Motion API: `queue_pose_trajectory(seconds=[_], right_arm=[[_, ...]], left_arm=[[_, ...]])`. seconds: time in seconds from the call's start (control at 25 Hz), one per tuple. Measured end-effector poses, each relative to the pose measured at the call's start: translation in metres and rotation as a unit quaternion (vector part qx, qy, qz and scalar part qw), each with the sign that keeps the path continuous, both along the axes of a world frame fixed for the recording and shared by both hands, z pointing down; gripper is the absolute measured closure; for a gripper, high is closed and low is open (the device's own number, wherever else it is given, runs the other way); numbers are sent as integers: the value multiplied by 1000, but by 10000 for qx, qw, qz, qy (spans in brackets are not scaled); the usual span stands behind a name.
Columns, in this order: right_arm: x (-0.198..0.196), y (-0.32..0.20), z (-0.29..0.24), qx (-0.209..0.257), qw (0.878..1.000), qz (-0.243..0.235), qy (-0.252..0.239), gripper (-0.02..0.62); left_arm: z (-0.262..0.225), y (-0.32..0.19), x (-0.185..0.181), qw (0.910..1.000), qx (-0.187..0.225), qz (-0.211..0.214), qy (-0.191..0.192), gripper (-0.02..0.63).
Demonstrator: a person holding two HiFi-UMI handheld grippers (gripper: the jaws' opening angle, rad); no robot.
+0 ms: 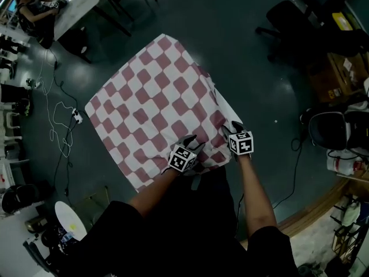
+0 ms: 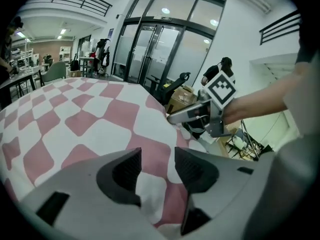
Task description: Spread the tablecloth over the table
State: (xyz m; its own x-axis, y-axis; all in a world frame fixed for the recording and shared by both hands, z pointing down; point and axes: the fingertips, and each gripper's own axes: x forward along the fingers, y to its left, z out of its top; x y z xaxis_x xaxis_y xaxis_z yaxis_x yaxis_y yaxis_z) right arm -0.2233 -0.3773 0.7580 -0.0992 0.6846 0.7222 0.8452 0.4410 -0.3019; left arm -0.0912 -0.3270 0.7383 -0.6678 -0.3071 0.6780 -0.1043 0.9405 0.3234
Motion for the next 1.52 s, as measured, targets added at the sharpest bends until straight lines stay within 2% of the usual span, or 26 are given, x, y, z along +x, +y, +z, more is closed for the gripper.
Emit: queue_pose_trajectory(seconds=[0.08, 0.16, 0.24, 0.4, 0.48, 0.68, 0.76, 0.84, 0.96, 1.04, 1.08, 1.12, 1.2, 1.28, 1.36, 1.44, 1.52], right_arm=[[3, 7, 13, 68, 9989, -253, 395, 377], [10, 11, 14, 61, 9973, -442, 581, 452], [8, 9, 7, -2, 9973, -505, 530, 537], [-14, -10, -23, -462, 9965, 106, 691, 568], [-18, -15, -44, -613, 9963, 183, 574, 571], [-10, -13, -85, -821, 9961, 284, -161, 571], [9, 0, -81, -764, 9967, 40, -265, 569], [33, 12, -66, -691, 9971, -319, -42, 547], [68, 26, -45, -661, 9930, -742, 643, 517], [93, 37, -34, -601, 9864, -1134, 1027, 452], [100, 38, -31, -558, 9841, -1292, 1079, 413], [100, 37, -33, -552, 9836, -1349, 1061, 408], [81, 29, -45, -781, 9862, -1034, 1033, 410], [47, 14, -63, -1235, 9862, -288, 1063, 413], [9, -10, -71, -1546, 9812, 561, 1006, 449], [-22, -40, -61, -1447, 9780, 1220, 883, 483], [-36, -61, -34, -1008, 9817, 1379, 843, 483]], left_arm=[[-2, 2, -8, 10000, -28, -87, 38, 402], [-2, 4, -13, 9998, -25, -167, 88, 402], [3, 9, -17, 9997, -43, -222, 127, 402], [7, 16, -21, 9995, -93, -175, 248, 402], [0, 17, -26, 9997, -98, -113, 196, 402], [-4, 14, -32, 9999, -95, -52, 109, 400], [1, 19, -29, 9998, -85, -128, 144, 400], [5, 22, -22, 9995, -79, -157, 256, 400], [16, 24, -11, 9991, -35, -254, 351, 400], [16, 26, -6, 9989, -23, -313, 361, 400], [16, 25, -3, 9988, -13, -335, 367, 400], [15, 23, -2, 9987, 4, -350, 361, 400], [13, 19, -2, 9990, 32, -339, 300, 399], [10, 19, -4, 9993, 23, -287, 235, 400], [4, 20, -8, 9995, -22, -230, 207, 400], [1, 18, -13, 9996, -20, -219, 165, 400], [2, 16, -18, 9997, 6, -220, 134, 400]])
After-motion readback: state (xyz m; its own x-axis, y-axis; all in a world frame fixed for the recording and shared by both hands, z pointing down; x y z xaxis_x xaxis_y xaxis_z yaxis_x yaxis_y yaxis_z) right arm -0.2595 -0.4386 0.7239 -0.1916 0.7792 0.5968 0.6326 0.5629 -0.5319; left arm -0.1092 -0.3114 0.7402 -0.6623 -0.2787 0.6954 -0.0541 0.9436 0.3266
